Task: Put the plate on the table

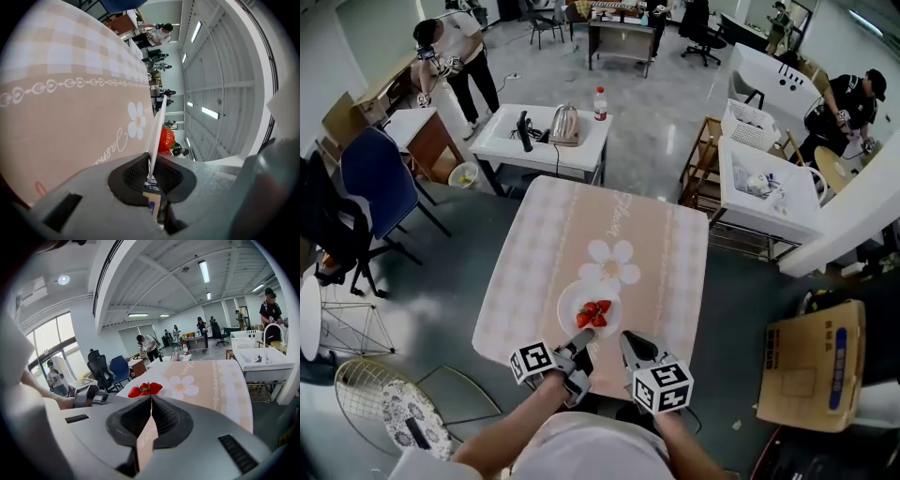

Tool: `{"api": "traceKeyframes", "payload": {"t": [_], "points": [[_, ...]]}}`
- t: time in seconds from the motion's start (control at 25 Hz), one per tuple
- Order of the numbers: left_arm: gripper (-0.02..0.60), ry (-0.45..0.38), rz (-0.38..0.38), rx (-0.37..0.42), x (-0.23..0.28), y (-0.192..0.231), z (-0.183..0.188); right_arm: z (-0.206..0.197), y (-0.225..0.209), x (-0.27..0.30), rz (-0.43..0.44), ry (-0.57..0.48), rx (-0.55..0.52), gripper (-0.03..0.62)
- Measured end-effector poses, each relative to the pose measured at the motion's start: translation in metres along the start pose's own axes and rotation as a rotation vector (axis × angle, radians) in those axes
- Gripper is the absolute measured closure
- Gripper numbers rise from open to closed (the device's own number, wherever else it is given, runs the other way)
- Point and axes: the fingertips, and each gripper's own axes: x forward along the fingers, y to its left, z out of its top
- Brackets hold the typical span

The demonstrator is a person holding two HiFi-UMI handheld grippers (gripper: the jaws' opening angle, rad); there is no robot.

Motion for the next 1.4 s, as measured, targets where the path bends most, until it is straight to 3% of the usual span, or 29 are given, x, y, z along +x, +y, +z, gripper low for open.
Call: {"api": "traceKeyframes", "payload": {"t": [0.28, 0.6, 1.04, 1.2, 1.4], "points": [[0.560, 0.139, 0.036, 0.054, 0.021, 0.023, 0.017, -0.011, -0.002, 0.011, -0.096, 0.022, 0.038, 0.589], [0.559, 0.236, 0.086, 0.058, 0.043, 0.043, 0.020, -0.021, -0.008, 0.011, -0.170, 0.051, 0.081, 0.589], [0.541, 0.265, 0.099, 0.025, 0.061, 0.051, 0.020, -0.024, -0.013, 0.019, -0.188, 0.062, 0.089, 0.589], [0.537, 0.252, 0.125, 0.076, 0.059, 0.052, 0.024, -0.022, -0.012, 0.024, -0.179, 0.061, 0.088, 0.589], [0.485, 0.267, 0.161, 0.171, 0.056, 0.054, 0.031, -0.021, -0.009, 0.026, -0.169, 0.065, 0.080, 0.589]]}}
